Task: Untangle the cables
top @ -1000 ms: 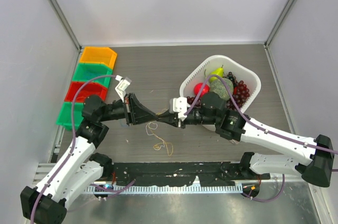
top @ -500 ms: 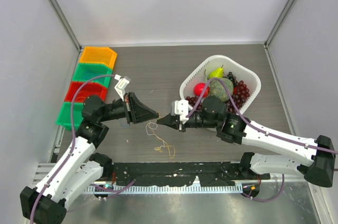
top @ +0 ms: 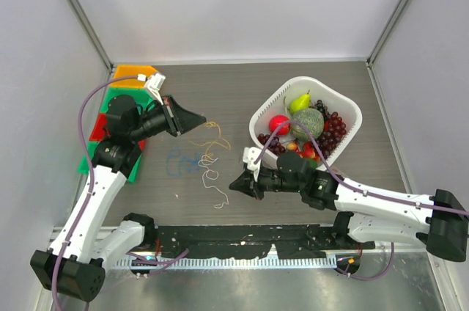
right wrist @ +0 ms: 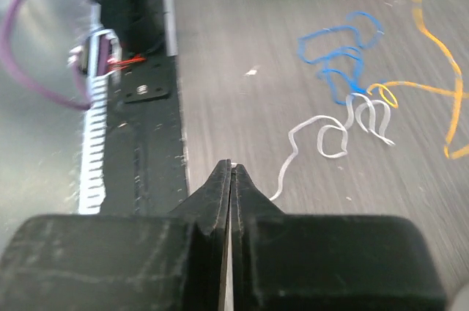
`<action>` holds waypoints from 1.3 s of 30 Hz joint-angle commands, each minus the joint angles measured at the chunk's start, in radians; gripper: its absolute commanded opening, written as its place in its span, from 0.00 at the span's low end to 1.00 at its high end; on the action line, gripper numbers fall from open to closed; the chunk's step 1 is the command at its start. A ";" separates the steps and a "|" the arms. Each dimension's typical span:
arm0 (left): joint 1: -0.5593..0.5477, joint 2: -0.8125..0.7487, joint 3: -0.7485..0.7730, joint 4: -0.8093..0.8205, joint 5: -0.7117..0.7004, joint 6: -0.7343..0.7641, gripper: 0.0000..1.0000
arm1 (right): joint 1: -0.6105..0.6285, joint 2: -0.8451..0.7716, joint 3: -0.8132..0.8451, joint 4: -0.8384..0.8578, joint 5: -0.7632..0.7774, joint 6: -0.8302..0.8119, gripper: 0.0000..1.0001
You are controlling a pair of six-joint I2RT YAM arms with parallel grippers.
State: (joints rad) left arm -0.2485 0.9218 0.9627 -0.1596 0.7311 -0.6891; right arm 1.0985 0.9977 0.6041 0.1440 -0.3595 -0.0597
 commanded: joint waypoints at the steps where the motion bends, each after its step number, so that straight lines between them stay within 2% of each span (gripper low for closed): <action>1: 0.005 0.003 0.042 -0.104 -0.007 0.063 0.00 | -0.029 0.047 0.135 0.036 0.315 0.155 0.12; 2: 0.006 -0.003 0.044 -0.107 -0.010 0.062 0.00 | -0.054 0.082 0.175 -0.013 0.397 0.211 0.21; 3: 0.008 -0.009 0.050 -0.118 -0.015 0.060 0.00 | -0.066 0.096 0.224 -0.027 0.410 0.236 0.29; 4: 0.008 -0.011 0.053 -0.127 -0.016 0.057 0.00 | -0.101 0.116 0.243 -0.037 0.418 0.300 0.45; 6: 0.009 -0.009 0.065 -0.147 -0.013 0.057 0.00 | -0.159 0.142 0.270 -0.009 0.331 0.346 0.55; 8: 0.009 -0.011 0.067 -0.159 -0.018 0.051 0.00 | -0.195 0.172 0.313 -0.014 0.317 0.369 0.58; 10: 0.009 -0.012 0.065 -0.162 -0.013 0.036 0.00 | -0.196 0.203 0.391 -0.033 0.309 0.350 0.59; 13: 0.009 -0.006 0.064 -0.178 0.002 0.022 0.00 | -0.196 0.252 0.450 -0.040 0.228 0.305 0.54; 17: 0.009 -0.018 0.053 -0.166 0.014 0.016 0.00 | -0.232 0.324 0.539 -0.080 0.216 0.352 0.51; 23: 0.009 -0.032 0.053 -0.182 0.022 0.030 0.00 | -0.276 0.360 0.537 -0.012 0.010 0.471 0.50; 31: 0.009 -0.035 0.038 -0.144 0.060 0.010 0.00 | -0.290 0.397 0.522 0.063 -0.074 0.538 0.38; 34: 0.011 -0.040 0.037 -0.152 0.063 0.019 0.00 | -0.301 0.409 0.508 0.115 -0.139 0.581 0.37; 39: 0.009 -0.043 0.041 -0.153 0.067 0.019 0.00 | -0.302 0.417 0.502 0.089 -0.159 0.578 0.38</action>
State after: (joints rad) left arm -0.2455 0.8963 0.9909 -0.3416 0.7662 -0.6727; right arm 0.8001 1.4189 1.1069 0.1734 -0.4648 0.4957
